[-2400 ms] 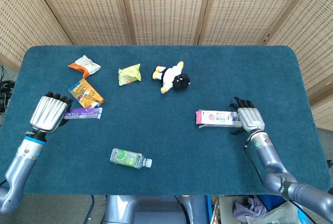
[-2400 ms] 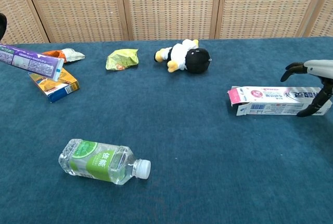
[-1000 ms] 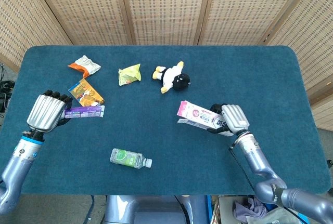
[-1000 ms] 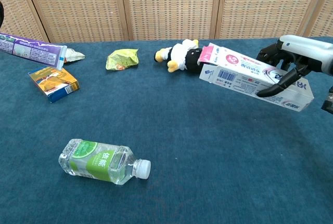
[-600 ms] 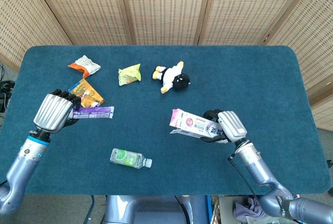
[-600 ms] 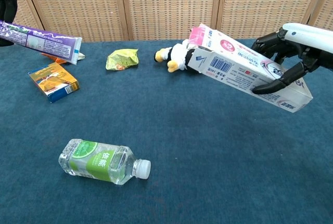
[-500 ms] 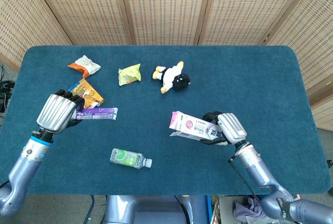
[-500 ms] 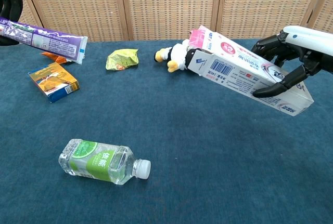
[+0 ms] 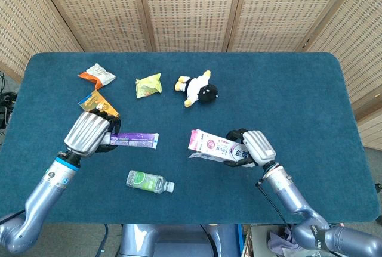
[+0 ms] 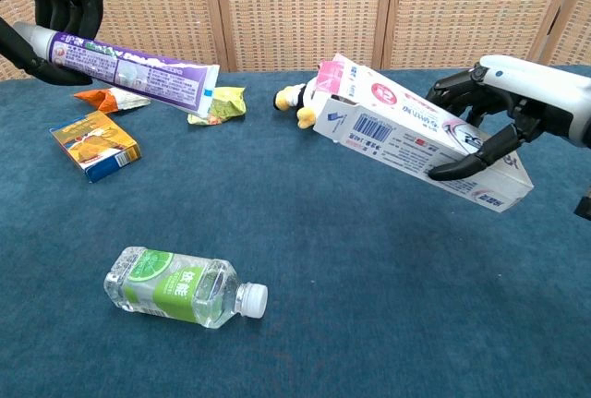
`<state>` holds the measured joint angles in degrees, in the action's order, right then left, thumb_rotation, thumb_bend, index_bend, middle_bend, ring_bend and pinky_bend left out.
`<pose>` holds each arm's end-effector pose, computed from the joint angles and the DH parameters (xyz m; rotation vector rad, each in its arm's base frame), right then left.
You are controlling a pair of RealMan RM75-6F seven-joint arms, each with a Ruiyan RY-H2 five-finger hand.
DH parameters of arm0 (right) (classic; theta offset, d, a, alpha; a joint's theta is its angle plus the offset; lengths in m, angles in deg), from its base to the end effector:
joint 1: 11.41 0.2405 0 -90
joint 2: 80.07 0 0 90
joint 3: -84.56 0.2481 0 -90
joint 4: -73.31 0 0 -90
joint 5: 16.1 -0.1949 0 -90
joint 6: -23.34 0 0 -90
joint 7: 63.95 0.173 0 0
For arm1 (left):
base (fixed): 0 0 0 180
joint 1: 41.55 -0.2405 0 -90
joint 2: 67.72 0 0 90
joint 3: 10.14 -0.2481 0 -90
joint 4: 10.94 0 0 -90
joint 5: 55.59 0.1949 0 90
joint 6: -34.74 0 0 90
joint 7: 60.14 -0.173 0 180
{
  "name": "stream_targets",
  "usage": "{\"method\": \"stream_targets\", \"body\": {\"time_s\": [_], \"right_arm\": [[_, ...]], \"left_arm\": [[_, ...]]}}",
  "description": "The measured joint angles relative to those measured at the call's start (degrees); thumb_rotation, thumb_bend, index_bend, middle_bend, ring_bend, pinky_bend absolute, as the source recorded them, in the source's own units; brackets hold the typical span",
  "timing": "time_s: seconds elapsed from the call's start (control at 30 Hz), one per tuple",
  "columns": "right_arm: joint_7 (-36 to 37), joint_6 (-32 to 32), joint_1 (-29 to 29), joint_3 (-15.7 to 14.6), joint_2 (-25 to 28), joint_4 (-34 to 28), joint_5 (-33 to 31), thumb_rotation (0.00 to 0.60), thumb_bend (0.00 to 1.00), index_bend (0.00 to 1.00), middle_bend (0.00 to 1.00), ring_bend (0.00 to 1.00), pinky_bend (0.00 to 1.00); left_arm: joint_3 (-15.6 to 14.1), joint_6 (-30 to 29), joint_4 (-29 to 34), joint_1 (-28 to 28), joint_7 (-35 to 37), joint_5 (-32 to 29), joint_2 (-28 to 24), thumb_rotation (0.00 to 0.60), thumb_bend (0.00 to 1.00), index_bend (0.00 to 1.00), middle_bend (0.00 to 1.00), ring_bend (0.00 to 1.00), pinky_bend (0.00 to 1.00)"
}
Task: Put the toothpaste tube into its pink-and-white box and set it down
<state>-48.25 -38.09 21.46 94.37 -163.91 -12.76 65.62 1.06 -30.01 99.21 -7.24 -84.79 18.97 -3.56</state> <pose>-0.1576 -0.3341 0.0271 1.6842 -1.3038 1.3482 -0.1157 0.3208 0.1163 -1.8239 -0.6628 -1.0196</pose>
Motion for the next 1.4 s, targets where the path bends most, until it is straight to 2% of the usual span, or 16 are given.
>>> {"method": "stream_targets", "body": {"time_s": [0.43,1.1,1.4], "right_arm": [[-2.79,0.26,1.00,0.94,0.72,-3.54,-1.23,0.600,0.04,0.67,0.57,0.44,0.51],[-6.26,0.76,2.44,1.72,-0.96,-5.91,-3.38,0.600,0.04,0.67,0.57,0.44,0.51],[-6.65,0.58,2.43,1.78,-0.81,-6.35,-3.93,0.600,0.04,0.67,0.57,0.44,0.51]], "left_arm": [[1.77,0.02,4.45,3.43,-7.96,-11.97,3.72,0.600,0.24,0.77,0.67,0.55,0.50],[3.47,-2.56,11.37,6.57,-10.16,-19.24,4.70,0.600,0.24,0.77,0.67,0.56,0.51],[2.77,-3.56,13.04,8.05,-12.38,-21.81,4.80,0.600,0.24,0.77,0.67,0.56,0.51]]}}
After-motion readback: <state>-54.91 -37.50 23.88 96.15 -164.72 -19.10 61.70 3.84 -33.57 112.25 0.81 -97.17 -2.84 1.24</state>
